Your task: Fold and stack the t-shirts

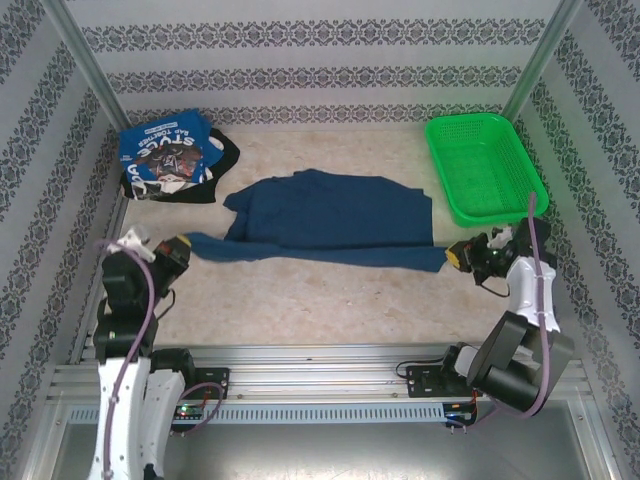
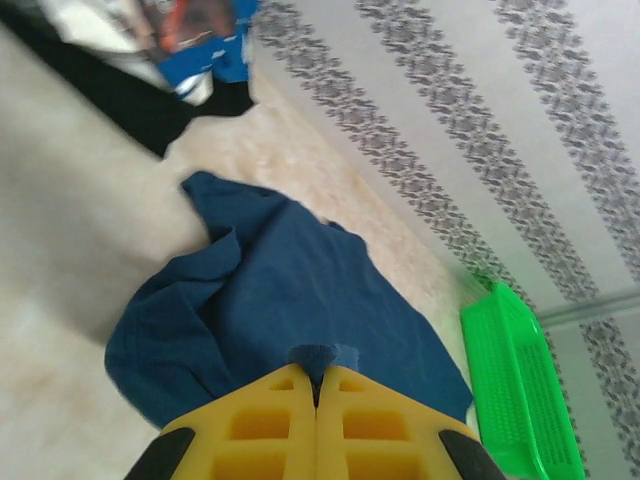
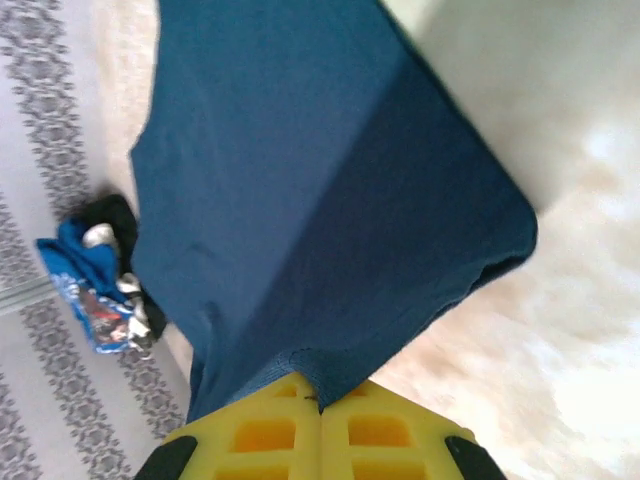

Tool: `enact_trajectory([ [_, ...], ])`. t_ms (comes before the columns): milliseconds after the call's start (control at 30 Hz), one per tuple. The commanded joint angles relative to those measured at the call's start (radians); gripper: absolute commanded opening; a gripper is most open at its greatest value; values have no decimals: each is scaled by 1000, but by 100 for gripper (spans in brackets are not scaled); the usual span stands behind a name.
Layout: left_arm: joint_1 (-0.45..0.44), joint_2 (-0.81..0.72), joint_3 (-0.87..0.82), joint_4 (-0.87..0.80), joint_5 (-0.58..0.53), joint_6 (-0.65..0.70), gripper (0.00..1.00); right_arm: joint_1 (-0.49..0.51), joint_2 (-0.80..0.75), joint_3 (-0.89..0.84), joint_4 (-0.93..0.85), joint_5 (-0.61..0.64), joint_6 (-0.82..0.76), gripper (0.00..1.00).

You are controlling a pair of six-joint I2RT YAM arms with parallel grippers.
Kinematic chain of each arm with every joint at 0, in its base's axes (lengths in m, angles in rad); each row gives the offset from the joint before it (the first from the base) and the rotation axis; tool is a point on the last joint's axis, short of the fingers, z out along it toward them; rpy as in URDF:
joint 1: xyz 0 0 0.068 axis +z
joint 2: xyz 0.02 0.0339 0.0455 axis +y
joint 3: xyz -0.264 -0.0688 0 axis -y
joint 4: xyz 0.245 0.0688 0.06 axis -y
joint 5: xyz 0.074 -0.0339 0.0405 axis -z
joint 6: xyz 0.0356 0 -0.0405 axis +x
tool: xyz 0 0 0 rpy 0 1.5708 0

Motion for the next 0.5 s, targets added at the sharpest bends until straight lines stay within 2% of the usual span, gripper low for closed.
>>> enact_trajectory([
  [0, -5, -95, -30, -301, -158, -109, 0, -22, -46, -52, -106, 109, -41, 0],
  [100, -5, -129, -14, -450, -268, -122, 0, -39, -47, -63, -144, 144, -51, 0],
  [200, -5, -102, 9, -525, -317, -132, 0, -45, -51, -46, -198, 174, -67, 0],
  [367, -5, -51, 39, -459, -297, -105, 0, -44, -66, -25, -255, 188, -79, 0],
  [467, -5, -30, 119, -431, -330, -40, 0, -26, -71, -21, -284, 177, -87, 0],
])
